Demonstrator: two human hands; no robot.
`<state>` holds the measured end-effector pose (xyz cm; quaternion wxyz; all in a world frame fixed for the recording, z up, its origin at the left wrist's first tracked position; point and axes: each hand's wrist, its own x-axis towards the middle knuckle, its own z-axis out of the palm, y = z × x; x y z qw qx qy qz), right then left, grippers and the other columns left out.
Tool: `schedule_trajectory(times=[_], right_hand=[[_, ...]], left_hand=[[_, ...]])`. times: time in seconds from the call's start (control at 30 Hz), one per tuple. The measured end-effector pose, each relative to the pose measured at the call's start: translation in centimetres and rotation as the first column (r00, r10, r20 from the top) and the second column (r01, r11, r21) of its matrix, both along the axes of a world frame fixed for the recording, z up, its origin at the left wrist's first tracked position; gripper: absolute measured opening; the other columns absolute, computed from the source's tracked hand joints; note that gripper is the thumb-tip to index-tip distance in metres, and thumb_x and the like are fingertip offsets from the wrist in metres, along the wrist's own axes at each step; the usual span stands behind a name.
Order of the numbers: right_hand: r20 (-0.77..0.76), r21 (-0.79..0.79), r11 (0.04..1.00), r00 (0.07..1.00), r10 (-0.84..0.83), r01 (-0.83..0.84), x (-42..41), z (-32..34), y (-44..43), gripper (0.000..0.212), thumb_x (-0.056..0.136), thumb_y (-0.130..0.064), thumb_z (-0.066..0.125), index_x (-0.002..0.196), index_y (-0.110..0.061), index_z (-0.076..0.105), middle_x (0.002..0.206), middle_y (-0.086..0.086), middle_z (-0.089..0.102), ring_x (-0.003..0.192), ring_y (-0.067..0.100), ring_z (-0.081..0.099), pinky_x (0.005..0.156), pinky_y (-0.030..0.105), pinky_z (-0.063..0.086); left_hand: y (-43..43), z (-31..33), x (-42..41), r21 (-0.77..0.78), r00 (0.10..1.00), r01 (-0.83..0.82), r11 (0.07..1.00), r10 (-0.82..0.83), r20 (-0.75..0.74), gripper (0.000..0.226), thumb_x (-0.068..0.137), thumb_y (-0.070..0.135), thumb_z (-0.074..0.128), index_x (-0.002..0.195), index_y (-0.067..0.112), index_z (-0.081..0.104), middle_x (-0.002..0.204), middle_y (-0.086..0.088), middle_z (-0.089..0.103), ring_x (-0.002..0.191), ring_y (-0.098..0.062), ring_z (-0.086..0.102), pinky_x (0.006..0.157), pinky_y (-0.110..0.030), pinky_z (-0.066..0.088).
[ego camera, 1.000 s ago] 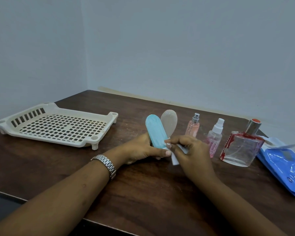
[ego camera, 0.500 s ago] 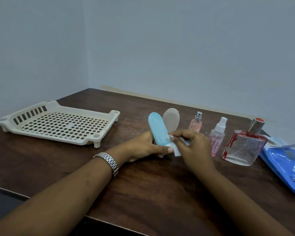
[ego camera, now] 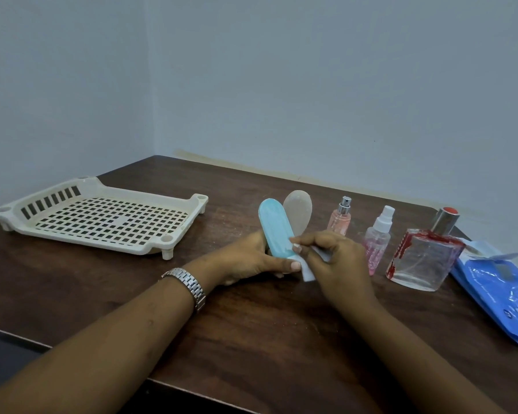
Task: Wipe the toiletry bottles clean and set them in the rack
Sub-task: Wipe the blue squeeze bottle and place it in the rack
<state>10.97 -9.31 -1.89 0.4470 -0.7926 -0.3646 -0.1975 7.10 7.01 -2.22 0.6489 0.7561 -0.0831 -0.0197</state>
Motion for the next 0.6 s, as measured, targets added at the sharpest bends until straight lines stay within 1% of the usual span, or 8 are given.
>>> schedule_trajectory(times=[0.13, 0.2, 0.27, 0.3, 0.33, 0.43, 0.53, 0.6], right_hand=[[-0.114, 0.074, 0.997, 0.993, 0.032, -0.023, -0.01, -0.04, -0.18, 0.014, 0.081, -0.015, 0.070, 0.088, -0.027, 0.071, 0.083, -0.023, 0.063, 0.084, -0.009, 0.059, 0.067, 0.004, 0.046], [-0.159, 0.139, 0.989, 0.985, 0.067, -0.045, 0.00, 0.03, -0.17, 0.014, 0.081, -0.015, 0.070, 0.086, -0.028, 0.071, 0.084, -0.021, 0.066, 0.083, -0.008, 0.061, 0.067, 0.006, 0.047], [-0.212, 0.204, 0.978, 0.973, 0.090, -0.046, 0.24, 0.00, -0.28, 0.013, 0.080, -0.015, 0.071, 0.084, -0.028, 0.072, 0.082, -0.017, 0.070, 0.081, -0.003, 0.064, 0.069, 0.012, 0.049], [-0.240, 0.232, 0.972, 0.966, 0.097, -0.040, 0.38, -0.03, -0.33, 0.012, 0.080, -0.015, 0.071, 0.083, -0.027, 0.072, 0.081, -0.014, 0.072, 0.080, -0.001, 0.064, 0.070, 0.015, 0.050], [-0.264, 0.253, 0.967, 0.959, 0.105, -0.036, 0.49, -0.05, -0.35, 0.011, 0.080, -0.015, 0.071, 0.083, -0.026, 0.073, 0.081, -0.012, 0.072, 0.080, 0.001, 0.065, 0.072, 0.019, 0.052], [-0.309, 0.277, 0.960, 0.942, 0.130, -0.041, 0.63, -0.13, -0.33, 0.007, 0.080, -0.017, 0.070, 0.084, -0.022, 0.074, 0.083, -0.009, 0.073, 0.082, 0.006, 0.066, 0.075, 0.029, 0.054], [-0.320, 0.284, 0.958, 0.937, 0.137, -0.043, 0.66, -0.12, -0.44, 0.009, 0.080, -0.017, 0.070, 0.082, -0.026, 0.073, 0.082, -0.010, 0.073, 0.081, 0.006, 0.066, 0.074, 0.032, 0.056], [-0.314, 0.285, 0.957, 0.938, 0.147, -0.055, 0.61, -0.10, -0.54, 0.013, 0.080, -0.015, 0.070, 0.079, -0.028, 0.072, 0.081, -0.012, 0.073, 0.079, 0.006, 0.066, 0.072, 0.029, 0.056]], left_hand=[[-0.21, 0.19, 0.04, -0.007, 1.000, -0.003, 1.000, 0.003, 0.021, 0.035, 0.084, 0.015, 0.068, 0.115, 0.012, 0.053, 0.094, -0.001, 0.065, 0.076, -0.005, 0.061, 0.068, -0.021, 0.051], [-0.39, 0.38, -0.17, -0.039, 0.999, -0.017, 0.999, 0.018, 0.037, 0.039, 0.079, 0.035, 0.066, 0.111, 0.016, 0.053, 0.091, 0.003, 0.065, 0.070, 0.000, 0.060, 0.063, -0.019, 0.049], [-0.52, 0.45, -0.26, -0.106, 0.999, -0.020, 0.994, 0.023, 0.033, 0.060, 0.068, 0.061, 0.066, 0.110, 0.020, 0.054, 0.087, 0.007, 0.067, 0.069, -0.002, 0.058, 0.059, -0.018, 0.049], [-0.52, 0.45, -0.28, -0.152, 0.999, -0.029, 0.988, 0.031, 0.014, 0.069, 0.064, 0.069, 0.064, 0.112, 0.020, 0.053, 0.090, 0.006, 0.068, 0.071, -0.004, 0.059, 0.059, -0.018, 0.050], [-0.49, 0.40, -0.19, -0.198, 0.999, -0.039, 0.979, 0.039, -0.008, 0.072, 0.066, 0.070, 0.059, 0.115, 0.018, 0.051, 0.095, 0.004, 0.066, 0.074, -0.004, 0.060, 0.058, -0.019, 0.051], [-0.31, 0.45, -0.08, -0.304, 0.997, -0.054, 0.951, 0.034, -0.073, 0.058, 0.074, 0.055, 0.051, 0.118, 0.018, 0.052, 0.103, -0.001, 0.063, 0.082, -0.005, 0.063, 0.060, -0.020, 0.053], [0.07, 0.41, 0.08, -0.354, 0.996, -0.031, 0.935, 0.001, -0.084, 0.069, 0.061, 0.064, 0.068, 0.112, 0.018, 0.059, 0.101, -0.001, 0.066, 0.086, -0.008, 0.062, 0.061, -0.020, 0.054], [0.23, 0.41, 0.10, -0.359, 0.996, -0.030, 0.933, -0.004, -0.093, 0.066, 0.061, 0.060, 0.069, 0.109, 0.016, 0.060, 0.100, -0.002, 0.066, 0.087, -0.010, 0.060, 0.059, -0.019, 0.055]])
